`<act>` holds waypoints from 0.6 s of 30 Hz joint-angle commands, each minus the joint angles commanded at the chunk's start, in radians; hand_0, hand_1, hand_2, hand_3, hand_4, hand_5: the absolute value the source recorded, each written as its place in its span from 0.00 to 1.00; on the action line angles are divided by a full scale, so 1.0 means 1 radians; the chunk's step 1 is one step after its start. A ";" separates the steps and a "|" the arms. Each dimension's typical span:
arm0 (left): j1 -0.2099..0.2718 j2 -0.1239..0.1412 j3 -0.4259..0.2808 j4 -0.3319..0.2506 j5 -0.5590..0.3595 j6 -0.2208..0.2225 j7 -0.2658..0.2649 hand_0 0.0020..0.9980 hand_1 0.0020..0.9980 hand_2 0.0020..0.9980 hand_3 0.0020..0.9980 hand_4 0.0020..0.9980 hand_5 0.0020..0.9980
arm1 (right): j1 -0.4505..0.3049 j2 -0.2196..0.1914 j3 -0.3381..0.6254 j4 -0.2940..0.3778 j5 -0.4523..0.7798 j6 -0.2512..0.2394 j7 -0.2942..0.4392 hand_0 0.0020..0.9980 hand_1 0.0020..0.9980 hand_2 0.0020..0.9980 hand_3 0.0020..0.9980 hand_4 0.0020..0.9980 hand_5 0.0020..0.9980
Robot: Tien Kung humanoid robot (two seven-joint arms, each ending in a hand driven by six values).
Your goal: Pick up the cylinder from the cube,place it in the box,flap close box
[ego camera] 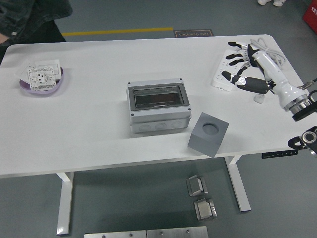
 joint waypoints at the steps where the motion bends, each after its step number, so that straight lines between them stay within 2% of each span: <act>1: -0.001 0.001 0.000 0.000 0.000 0.000 -0.001 0.66 0.65 0.54 0.58 0.56 0.25 | -0.017 0.001 0.033 -0.004 0.029 0.005 0.005 0.37 0.56 0.68 0.81 0.80 0.44; 5: -0.002 0.006 -0.012 0.000 0.012 0.000 0.001 0.66 0.65 0.54 0.58 0.56 0.25 | -0.058 0.006 0.147 -0.023 0.133 0.025 0.011 0.37 0.56 0.68 0.81 0.80 0.44; 12: -0.001 0.007 -0.014 0.000 0.016 -0.002 0.000 0.66 0.65 0.54 0.58 0.56 0.25 | -0.087 0.016 0.296 -0.044 0.286 0.053 0.009 0.39 0.54 0.68 0.80 0.79 0.45; 18: -0.004 0.009 0.014 0.000 -0.016 -0.001 -0.009 0.66 0.65 0.54 0.58 0.56 0.25 | -0.106 0.018 0.363 -0.046 0.314 0.057 0.010 0.39 0.54 0.68 0.80 0.79 0.45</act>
